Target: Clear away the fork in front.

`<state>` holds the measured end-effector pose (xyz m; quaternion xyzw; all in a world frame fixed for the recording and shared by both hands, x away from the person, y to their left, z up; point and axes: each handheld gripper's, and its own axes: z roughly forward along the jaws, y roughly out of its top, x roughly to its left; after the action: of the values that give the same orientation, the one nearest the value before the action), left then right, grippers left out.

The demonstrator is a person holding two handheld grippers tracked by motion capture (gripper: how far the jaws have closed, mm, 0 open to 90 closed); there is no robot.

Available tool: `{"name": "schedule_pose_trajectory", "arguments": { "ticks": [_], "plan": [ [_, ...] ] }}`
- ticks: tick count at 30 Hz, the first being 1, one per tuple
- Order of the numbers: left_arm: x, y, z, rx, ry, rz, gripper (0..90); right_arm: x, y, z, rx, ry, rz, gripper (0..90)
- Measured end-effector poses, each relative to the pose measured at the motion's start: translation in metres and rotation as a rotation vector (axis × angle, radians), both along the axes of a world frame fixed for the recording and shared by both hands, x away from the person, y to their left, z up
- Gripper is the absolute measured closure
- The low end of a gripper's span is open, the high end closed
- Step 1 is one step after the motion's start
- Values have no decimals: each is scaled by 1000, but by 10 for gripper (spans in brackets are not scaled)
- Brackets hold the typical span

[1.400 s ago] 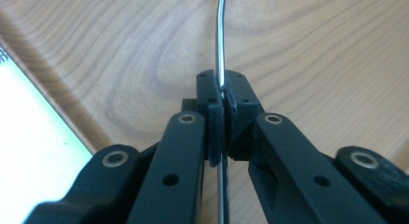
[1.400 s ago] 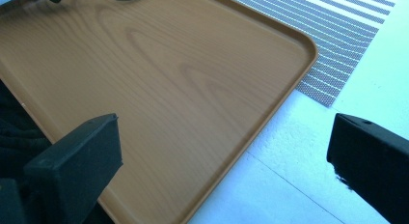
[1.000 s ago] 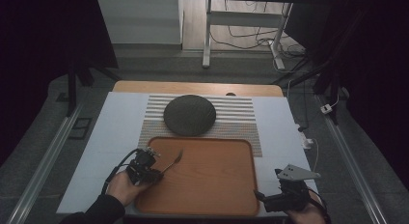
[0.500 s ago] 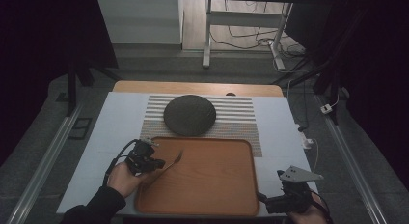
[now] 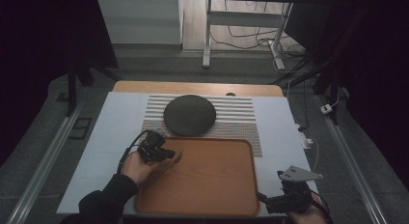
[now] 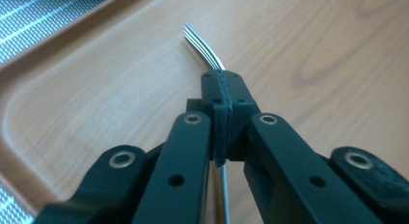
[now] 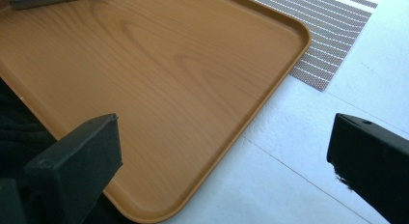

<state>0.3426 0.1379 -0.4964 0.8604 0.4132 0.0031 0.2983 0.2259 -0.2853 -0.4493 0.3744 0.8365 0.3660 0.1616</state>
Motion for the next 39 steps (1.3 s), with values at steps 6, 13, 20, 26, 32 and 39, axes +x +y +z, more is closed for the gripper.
{"name": "schedule_pose_trajectory", "arguments": {
  "ticks": [6,13,20,26,32,39],
  "plan": [
    [6,-4,-5,21,1,7,885,1,0,0,-7,8,5,0],
    [1,-20,-4,31,-12,-37,885,1,1,-1,-11,11,7,0],
    [-2,-30,-5,34,-12,-68,884,1,1,-1,-7,13,7,0],
    [-6,-37,-6,-6,-11,-122,885,1,0,-1,-5,17,7,0],
    [-12,-56,-19,33,4,-192,885,1,0,-1,-2,19,7,0],
    [-6,-48,-20,38,-14,-132,885,2,-1,-1,2,25,9,0]
  ]
}}
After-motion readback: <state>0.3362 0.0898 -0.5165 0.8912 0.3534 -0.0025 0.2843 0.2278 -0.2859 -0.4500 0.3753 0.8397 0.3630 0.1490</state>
